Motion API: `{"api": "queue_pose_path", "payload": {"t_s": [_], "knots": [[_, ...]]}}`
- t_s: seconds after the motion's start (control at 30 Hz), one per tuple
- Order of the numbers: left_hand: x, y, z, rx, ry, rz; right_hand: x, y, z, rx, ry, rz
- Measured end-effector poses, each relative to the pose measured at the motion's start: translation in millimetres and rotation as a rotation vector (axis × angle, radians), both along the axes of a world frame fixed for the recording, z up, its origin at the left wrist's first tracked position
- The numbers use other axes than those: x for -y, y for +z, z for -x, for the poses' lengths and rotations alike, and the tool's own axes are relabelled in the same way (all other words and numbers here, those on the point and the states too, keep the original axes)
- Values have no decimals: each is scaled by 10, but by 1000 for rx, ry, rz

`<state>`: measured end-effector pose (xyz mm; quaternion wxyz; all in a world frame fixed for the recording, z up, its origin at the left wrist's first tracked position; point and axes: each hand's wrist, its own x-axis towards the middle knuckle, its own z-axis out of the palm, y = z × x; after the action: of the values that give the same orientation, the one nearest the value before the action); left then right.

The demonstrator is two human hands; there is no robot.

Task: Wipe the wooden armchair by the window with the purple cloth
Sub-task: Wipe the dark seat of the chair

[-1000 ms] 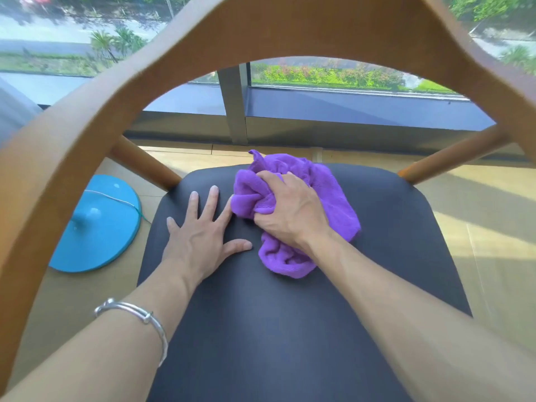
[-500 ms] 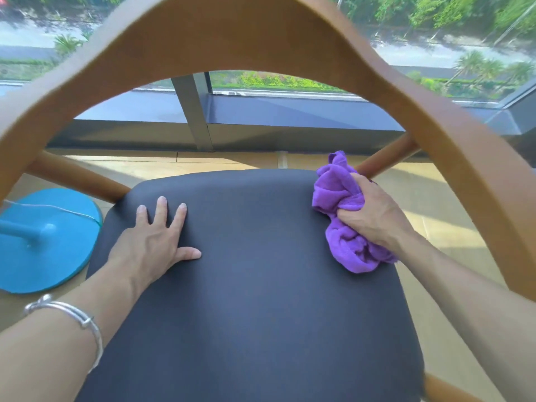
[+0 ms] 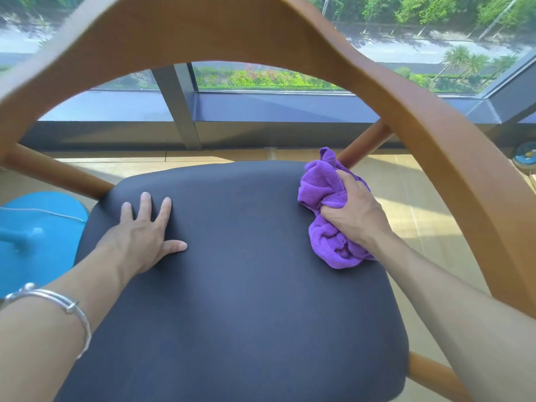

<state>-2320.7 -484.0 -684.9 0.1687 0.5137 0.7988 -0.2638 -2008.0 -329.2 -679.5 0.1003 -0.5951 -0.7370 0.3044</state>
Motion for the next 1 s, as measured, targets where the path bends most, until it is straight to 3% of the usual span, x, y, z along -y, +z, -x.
{"api": "queue_pose_path", "payload": {"t_s": [0.13, 0.47, 0.57, 0.83, 0.9, 1.0], "knots": [[34, 79, -56, -27, -108, 67, 46, -4, 43, 28, -17, 2], [279, 175, 198, 208, -132, -17, 289, -105, 631, 152, 8, -115], [454, 114, 139, 235, -93, -63, 498, -158, 1102, 101, 153, -134], [889, -59, 178, 291, 234, -251, 1283, -90, 2095, -14, 559, -119], [975, -38, 169, 306, 238, -261, 1466, -74, 2193, -8, 679, -81], [1024, 62, 117, 344, 400, -191, 1378, -37, 2099, 6, 689, -94]]}}
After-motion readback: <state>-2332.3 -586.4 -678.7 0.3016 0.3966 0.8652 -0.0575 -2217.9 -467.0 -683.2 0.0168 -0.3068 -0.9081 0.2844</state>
